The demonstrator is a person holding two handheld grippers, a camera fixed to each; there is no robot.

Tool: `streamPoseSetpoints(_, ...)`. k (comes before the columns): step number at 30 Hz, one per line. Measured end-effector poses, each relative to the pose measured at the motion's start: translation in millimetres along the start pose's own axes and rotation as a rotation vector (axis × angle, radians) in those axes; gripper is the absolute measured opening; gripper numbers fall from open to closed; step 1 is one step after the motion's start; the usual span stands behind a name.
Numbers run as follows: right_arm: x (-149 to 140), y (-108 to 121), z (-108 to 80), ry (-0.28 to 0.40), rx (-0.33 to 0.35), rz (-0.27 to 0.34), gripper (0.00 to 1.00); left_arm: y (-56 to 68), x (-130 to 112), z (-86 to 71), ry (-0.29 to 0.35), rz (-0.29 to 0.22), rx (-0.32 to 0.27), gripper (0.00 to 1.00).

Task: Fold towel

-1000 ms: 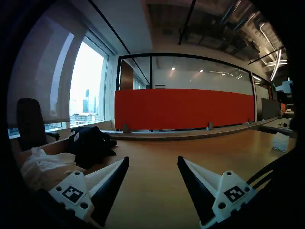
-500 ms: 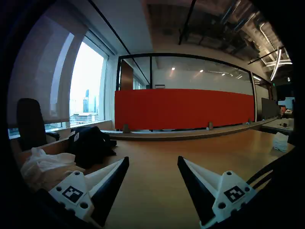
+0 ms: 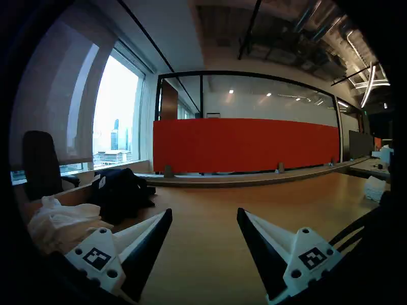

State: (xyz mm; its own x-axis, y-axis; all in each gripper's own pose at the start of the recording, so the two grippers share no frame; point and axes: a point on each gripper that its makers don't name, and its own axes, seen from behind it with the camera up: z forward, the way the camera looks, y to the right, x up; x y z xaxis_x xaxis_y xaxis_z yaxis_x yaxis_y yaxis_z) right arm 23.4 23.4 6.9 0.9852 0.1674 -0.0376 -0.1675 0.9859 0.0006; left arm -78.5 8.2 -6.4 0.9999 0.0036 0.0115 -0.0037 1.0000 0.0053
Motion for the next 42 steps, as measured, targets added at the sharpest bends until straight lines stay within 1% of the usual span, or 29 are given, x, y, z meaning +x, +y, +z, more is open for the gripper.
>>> streamPoseSetpoints(6, -13.7, 1.6, 1.5, -0.006, -0.002, 0.007, 0.99, -0.1, -0.4, 0.4, 0.000, 0.000, 0.000, 0.94)
streamPoseSetpoints(14, -27.1, -1.8, 0.4, -0.016, 0.017, -0.022, 0.99, -0.8, -0.6, 0.4, 0.000, 0.000, 0.000, 0.94)
streamPoseSetpoints(20, -35.6, -1.1, -1.1, -0.021, 0.018, -0.041, 0.99, -1.2, -0.5, 0.4, 0.000, 0.000, 0.000, 0.94)
streamPoseSetpoints(26, -40.8, -2.2, -3.9, -0.026, 0.017, -0.042, 0.99, -1.1, -0.5, 0.5, 0.000, 0.000, 0.000, 0.94)
streamPoseSetpoints(32, -45.7, -6.7, -5.9, -0.035, 0.022, -0.066, 0.99, -0.8, -0.4, 1.1, 0.000, 0.000, 0.000, 0.94)
streamPoseSetpoints(42, -49.5, -10.9, -3.9, -0.035, 0.029, -0.085, 0.99, -0.5, -0.5, 0.6, 0.000, 0.000, 0.000, 0.94)
